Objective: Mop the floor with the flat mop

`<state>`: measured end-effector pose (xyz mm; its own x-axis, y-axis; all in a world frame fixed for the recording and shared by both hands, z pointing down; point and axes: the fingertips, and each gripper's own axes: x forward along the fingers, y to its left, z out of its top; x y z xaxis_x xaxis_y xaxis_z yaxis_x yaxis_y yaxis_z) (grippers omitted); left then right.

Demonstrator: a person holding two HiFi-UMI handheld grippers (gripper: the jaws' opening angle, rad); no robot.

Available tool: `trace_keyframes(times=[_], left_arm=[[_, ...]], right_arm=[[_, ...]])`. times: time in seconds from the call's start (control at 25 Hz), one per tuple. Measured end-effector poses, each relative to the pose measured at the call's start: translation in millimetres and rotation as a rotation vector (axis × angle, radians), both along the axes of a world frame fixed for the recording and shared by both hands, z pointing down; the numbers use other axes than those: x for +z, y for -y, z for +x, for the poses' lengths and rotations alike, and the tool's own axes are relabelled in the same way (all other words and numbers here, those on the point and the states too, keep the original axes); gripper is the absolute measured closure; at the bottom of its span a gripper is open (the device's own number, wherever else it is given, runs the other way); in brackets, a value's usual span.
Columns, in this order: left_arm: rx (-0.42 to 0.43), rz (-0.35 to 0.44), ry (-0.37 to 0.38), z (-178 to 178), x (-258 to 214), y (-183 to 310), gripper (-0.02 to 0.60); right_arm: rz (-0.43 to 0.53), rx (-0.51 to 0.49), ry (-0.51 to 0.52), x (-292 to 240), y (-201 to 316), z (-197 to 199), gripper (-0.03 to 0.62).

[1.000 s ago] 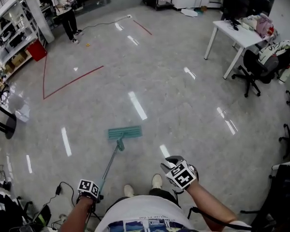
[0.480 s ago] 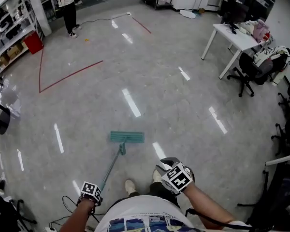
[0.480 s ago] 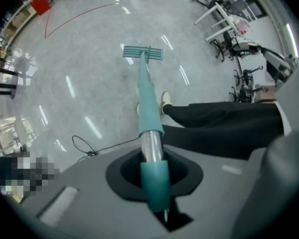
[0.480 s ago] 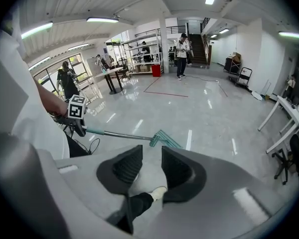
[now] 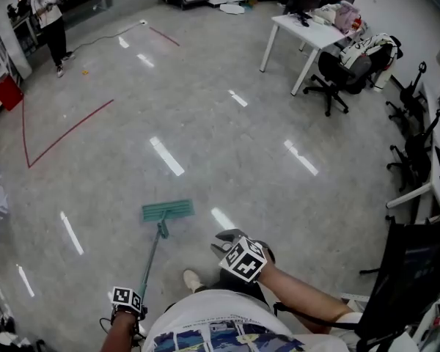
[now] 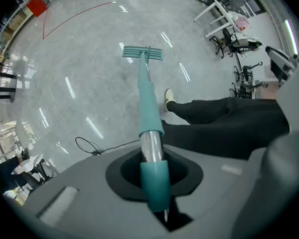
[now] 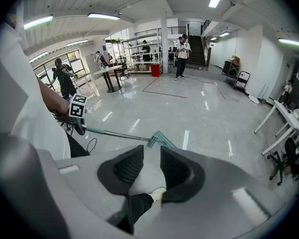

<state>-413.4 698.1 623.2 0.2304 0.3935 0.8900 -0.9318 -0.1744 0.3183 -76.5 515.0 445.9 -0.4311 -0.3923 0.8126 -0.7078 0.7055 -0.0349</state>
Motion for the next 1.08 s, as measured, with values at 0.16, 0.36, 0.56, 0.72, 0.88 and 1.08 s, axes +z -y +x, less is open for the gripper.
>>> trace_keyframes(times=[0.16, 0.36, 0.56, 0.72, 0.88, 1.08], left_arm=[[0.011, 0.001, -0.008, -1.3, -0.5, 5.3, 0.522], [0.029, -0.001, -0.019, 1.5, 3.6, 12.9, 0.522], [0.041, -0.007, -0.025, 6.5, 7.7, 14.1, 0.522], [0.057, -0.012, -0.02, 7.5, 5.3, 16.2, 0.522], [0.064, -0.021, -0.018, 9.1, 6.8, 17.5, 0.522], [0.059, -0.029, -0.005, 4.6, 10.5, 19.9, 0.522]], right_arm=[[-0.003, 0.01, -0.013, -1.5, -3.6, -1.7, 0.487], [-0.01, 0.02, -0.03, 2.2, -5.0, 0.0, 0.491], [-0.009, 0.024, -0.038, 2.6, -4.4, 3.7, 0.493], [-0.011, 0.033, -0.042, -1.0, -4.0, 8.4, 0.493], [-0.015, 0.043, -0.045, 0.1, -3.0, 13.2, 0.493], [-0.011, 0.05, -0.043, 1.3, 0.2, 13.0, 0.493]])
